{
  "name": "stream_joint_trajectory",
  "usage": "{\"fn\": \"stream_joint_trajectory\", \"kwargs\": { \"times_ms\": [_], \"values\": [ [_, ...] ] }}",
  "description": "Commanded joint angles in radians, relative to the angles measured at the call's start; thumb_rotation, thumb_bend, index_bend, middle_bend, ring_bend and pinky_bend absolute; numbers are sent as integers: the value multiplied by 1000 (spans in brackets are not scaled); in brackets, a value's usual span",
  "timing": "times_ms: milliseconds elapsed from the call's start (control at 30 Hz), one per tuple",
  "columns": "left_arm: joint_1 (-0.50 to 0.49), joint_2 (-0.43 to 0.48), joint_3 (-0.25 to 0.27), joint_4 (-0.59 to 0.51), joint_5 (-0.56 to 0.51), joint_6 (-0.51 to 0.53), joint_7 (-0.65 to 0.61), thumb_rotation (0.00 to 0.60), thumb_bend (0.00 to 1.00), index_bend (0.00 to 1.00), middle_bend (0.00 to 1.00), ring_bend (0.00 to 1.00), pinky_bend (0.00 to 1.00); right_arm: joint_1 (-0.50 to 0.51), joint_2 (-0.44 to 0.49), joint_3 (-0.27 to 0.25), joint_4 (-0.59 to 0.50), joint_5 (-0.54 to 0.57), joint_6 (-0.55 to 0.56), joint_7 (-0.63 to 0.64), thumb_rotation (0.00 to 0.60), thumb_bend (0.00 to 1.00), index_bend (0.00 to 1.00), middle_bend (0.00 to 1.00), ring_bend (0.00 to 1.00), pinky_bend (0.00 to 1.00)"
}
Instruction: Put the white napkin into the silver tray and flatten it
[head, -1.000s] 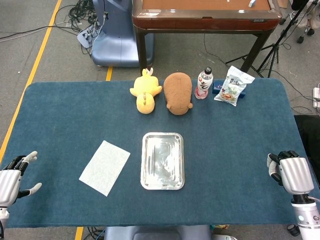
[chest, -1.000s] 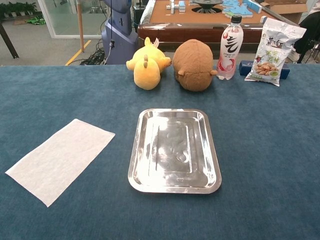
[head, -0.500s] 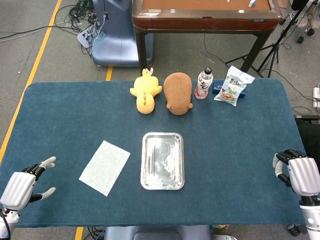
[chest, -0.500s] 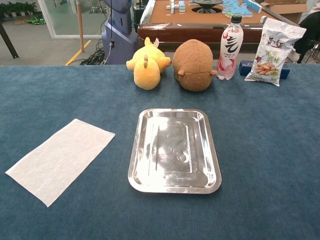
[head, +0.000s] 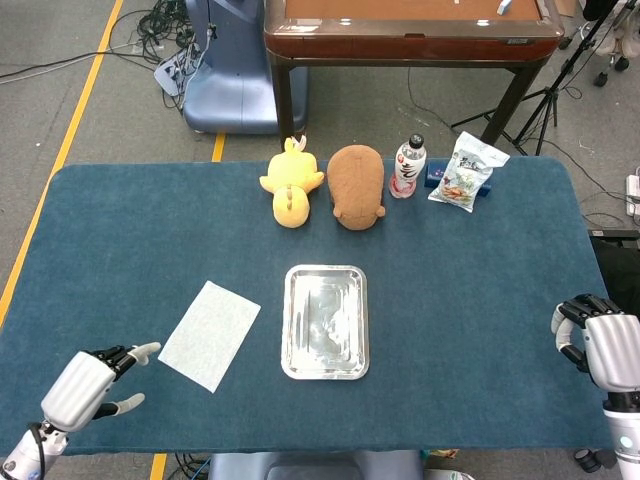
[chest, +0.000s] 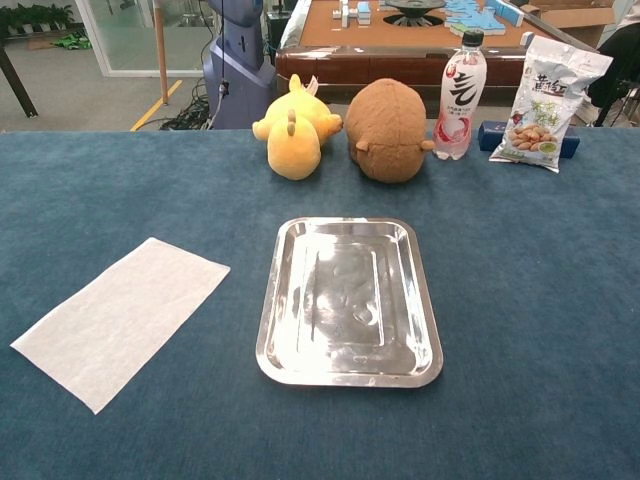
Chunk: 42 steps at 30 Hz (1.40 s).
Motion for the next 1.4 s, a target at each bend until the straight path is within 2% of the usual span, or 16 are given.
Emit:
{"fn": "stream_joint_trajectory", "kwargs": {
  "times_ms": [33, 133, 200, 367, 400, 467, 667, 1400],
  "values": [
    [-25, -14, 11, -18, 25, -36, 48, 600, 76, 257, 493, 520, 786, -1, 2, 1, -1, 1, 1, 2, 600, 402, 755, 625, 414, 463],
    [-41, -29, 16, -26, 34, -68, 91, 600, 76, 259, 474, 488, 763, -2, 5, 3, -3, 2, 3, 6, 600, 401, 756, 625, 414, 463],
    [-47, -38, 17, -24, 34, -83, 110, 600, 76, 265, 404, 410, 712, -3, 7, 4, -4, 2, 6, 9, 600, 401, 756, 625, 414, 463],
    [-62, -58, 22, -21, 20, -117, 133, 600, 76, 288, 109, 101, 454, -7, 12, 7, -8, 1, 16, 14, 600, 401, 755, 625, 414, 463],
    [-65, -61, 23, -20, 18, -121, 135, 600, 75, 293, 69, 53, 400, -8, 12, 8, -8, 1, 17, 14, 600, 401, 755, 625, 414, 463],
    [-70, -67, 26, -18, 15, -129, 136, 600, 76, 298, 41, 17, 339, -8, 13, 9, -8, 1, 18, 16, 600, 401, 755, 625, 414, 463],
    [-81, -96, 19, -5, 11, -132, 178, 600, 76, 306, 0, 0, 250, -8, 12, 8, -7, 1, 15, 14, 600, 401, 755, 625, 414, 463],
    [-122, -188, 26, 39, -26, -225, 316, 600, 77, 403, 0, 0, 222, -14, 19, 13, -17, -2, 27, 20, 600, 401, 756, 625, 414, 463]
  ]
}}
